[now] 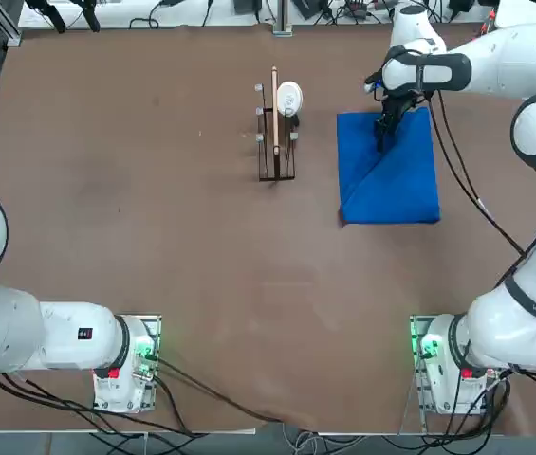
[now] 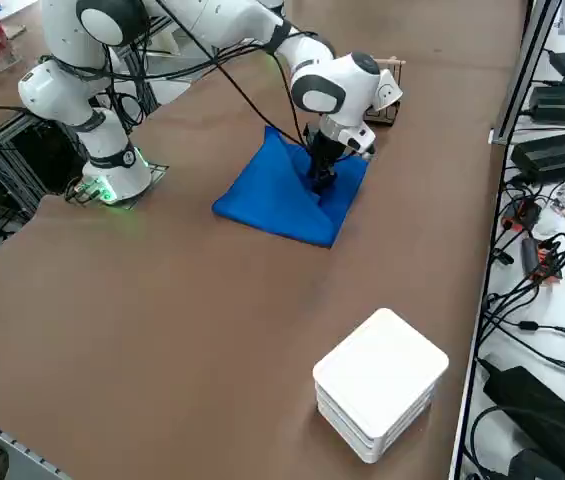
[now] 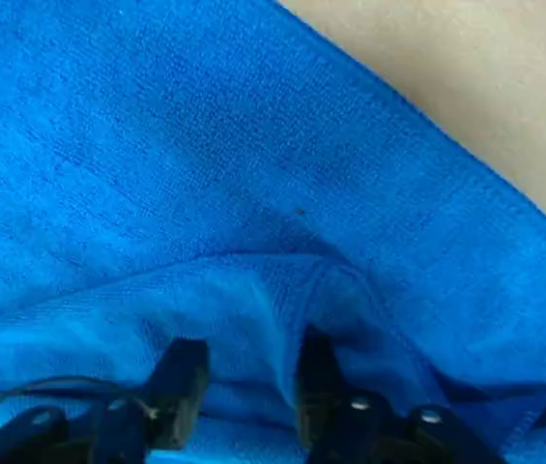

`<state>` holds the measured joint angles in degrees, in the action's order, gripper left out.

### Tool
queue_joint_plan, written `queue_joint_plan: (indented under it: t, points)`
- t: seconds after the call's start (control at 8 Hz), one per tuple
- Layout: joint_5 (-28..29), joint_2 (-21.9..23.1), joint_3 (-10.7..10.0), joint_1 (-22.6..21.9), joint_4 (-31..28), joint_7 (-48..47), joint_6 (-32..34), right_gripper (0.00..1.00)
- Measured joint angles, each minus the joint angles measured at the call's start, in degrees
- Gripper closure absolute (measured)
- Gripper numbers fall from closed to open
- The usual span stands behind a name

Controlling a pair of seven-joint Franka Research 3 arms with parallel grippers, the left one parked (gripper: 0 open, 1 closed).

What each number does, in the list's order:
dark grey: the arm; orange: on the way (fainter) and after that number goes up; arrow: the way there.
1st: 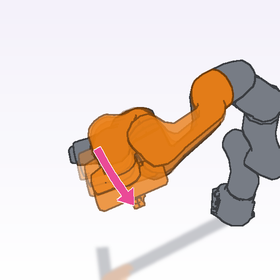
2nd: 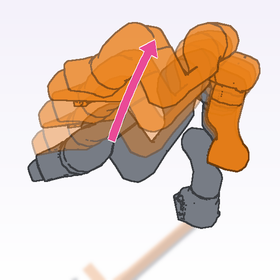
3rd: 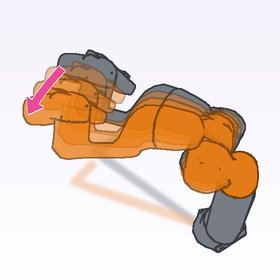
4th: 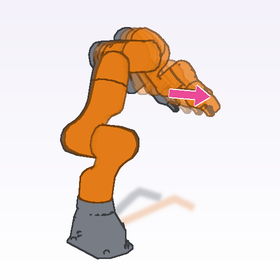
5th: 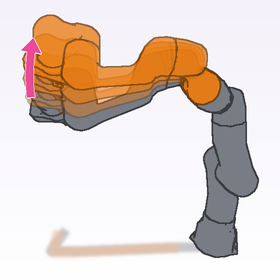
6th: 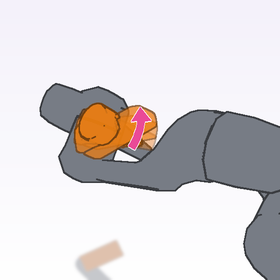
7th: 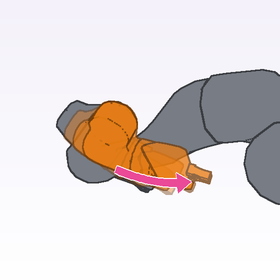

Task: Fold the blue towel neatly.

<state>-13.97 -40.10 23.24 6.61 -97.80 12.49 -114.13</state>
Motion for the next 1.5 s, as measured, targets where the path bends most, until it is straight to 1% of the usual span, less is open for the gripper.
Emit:
queue_joint_plan:
  t: [0.12, 0.25, 0.38, 0.5, 0.62, 0.75, 1.0, 1.5]
  points:
    - [0.0, 0.0, 0.0, 0.0, 0.1, -0.5, 0.1, 0.54]
    - [0.0, 0.0, 0.0, 0.0, 0.3, -1.0, 0.1, 0.62]
    - [0.0, 0.0, 0.0, 0.0, 0.6, -1.3, 0.1, 0.76]
    - [0.0, 0.1, 0.0, 0.0, 1.1, -1.4, 0.1, 0.81]
    - [0.0, 0.1, 0.2, 0.0, 2.0, -2.2, 0.1, 0.93]
    - [0.0, 0.1, 0.6, -0.2, 2.9, -4.0, 0.1, 0.97]
    - [0.0, 0.1, 1.0, -1.5, 4.1, -8.7, 0.2, 0.97]
    - [0.0, 0.0, 1.0, -4.1, 5.1, -18.1, 0.1, 0.97]
